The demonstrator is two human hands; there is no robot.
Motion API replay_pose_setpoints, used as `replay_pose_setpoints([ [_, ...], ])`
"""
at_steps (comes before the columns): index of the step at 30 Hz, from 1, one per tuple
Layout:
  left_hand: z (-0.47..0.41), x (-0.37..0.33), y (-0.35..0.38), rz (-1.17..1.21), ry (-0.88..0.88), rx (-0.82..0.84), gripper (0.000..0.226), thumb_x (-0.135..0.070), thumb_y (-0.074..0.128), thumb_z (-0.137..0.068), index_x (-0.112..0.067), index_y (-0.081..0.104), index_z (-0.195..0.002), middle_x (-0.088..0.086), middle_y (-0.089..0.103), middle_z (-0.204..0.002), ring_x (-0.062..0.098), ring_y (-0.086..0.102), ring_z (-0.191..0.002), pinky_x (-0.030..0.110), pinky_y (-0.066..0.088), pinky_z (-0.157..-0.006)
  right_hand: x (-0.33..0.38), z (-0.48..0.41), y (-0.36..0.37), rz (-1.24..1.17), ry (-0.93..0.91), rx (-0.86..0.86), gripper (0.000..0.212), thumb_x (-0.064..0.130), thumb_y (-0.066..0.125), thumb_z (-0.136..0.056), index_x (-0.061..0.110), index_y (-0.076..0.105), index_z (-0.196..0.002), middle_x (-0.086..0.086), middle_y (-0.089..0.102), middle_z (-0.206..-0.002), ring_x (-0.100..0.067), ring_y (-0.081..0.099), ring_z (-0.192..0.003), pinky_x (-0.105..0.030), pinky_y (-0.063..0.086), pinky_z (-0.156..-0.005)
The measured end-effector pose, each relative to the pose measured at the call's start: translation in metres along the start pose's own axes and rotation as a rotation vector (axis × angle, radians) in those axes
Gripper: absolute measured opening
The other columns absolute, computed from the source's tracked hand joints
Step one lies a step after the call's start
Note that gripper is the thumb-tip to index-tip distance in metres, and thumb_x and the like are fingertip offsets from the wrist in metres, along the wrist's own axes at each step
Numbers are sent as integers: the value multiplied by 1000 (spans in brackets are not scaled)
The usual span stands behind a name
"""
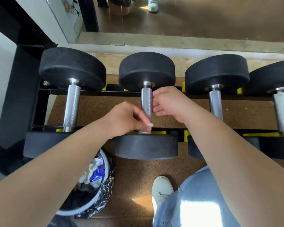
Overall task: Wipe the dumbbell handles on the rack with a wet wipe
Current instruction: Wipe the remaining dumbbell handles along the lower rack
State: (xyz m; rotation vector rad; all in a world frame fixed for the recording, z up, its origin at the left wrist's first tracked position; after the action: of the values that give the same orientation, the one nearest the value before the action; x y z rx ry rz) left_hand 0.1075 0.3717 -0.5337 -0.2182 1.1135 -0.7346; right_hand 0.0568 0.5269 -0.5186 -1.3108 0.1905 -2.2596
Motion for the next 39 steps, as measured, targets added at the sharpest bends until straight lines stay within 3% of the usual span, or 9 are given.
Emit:
replay_pose_setpoints([
  [5,-19,-16,-8,136,186,-485,12,-29,90,-76,-29,80,-83,-14,75,-80,-3,68,-77,18,56,-82,7,3,0,-11,-27,-70,22,3,53,-98,20,64,-105,-6,68,-85,-19,68,-77,-41,64,-82],
  [7,-23,-24,-10,85,184,-484,13,-30,89,-77,-26,80,-86,-12,75,-82,-3,67,-76,13,54,-79,9,5,-1,-14,-41,-113,29,2,51,-98,21,63,-117,-4,66,-83,-17,67,-73,-37,64,-77],
  [13,-5,-21,-1,-296,70,-90,14,-30,93,-71,-27,82,-79,-15,70,-76,-6,61,-73,8,46,-71,4,6,-2,93,-65,-144,25,7,49,-98,24,65,-107,-7,70,-90,-20,72,-78,-37,65,-72],
  [19,-19,-21,-4,-63,254,-592,12,-29,86,-80,-22,79,-86,-10,66,-86,-3,57,-70,1,40,-69,1,4,-3,83,-70,-130,21,13,53,-101,21,67,-116,-7,70,-94,-17,71,-79,-35,64,-73],
  [22,-18,-11,-4,39,94,-548,13,-36,78,-88,-25,73,-86,-11,70,-80,-2,62,-73,4,43,-65,0,7,-3,103,-77,-104,24,13,52,-101,23,66,-118,-4,71,-100,-15,72,-84,-35,64,-75],
  [25,-7,8,-3,36,-36,-284,17,-39,74,-91,-24,68,-86,-4,76,-84,13,72,-82,27,55,-79,-3,10,-4,108,-79,-59,24,13,52,-101,26,63,-118,0,71,-99,-14,72,-87,-35,64,-79],
  [29,2,14,-1,180,-124,58,8,-12,69,-95,-14,64,-102,7,73,-94,18,68,-80,30,55,-75,-6,10,-3,136,-77,-11,24,15,54,-101,27,60,-121,1,71,-98,-14,72,-88,-35,63,-80],
  [34,-31,-5,-5,945,-202,-127,35,17,46,-96,-15,47,-110,5,58,-81,11,63,-59,28,61,-57,-4,7,-5,97,-72,-14,19,15,53,-101,22,65,-114,-1,72,-99,-15,73,-88,-38,63,-83],
  [39,-28,-8,0,712,-184,37,32,10,40,-99,-10,65,-102,8,69,-90,16,68,-79,27,60,-71,-3,3,-6,72,-67,-34,22,12,50,-100,25,66,-110,-1,72,-97,-17,73,-89,-38,63,-83],
])
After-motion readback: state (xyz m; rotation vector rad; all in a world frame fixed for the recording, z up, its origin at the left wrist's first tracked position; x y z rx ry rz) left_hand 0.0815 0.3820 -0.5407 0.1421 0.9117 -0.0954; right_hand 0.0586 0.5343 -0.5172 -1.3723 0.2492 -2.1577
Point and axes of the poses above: each hand's wrist, its own z-axis away from the middle knuckle, its own y-axis out of the palm, x = y × z, the point moved 3 cm from there along -z, towards the middle knuckle
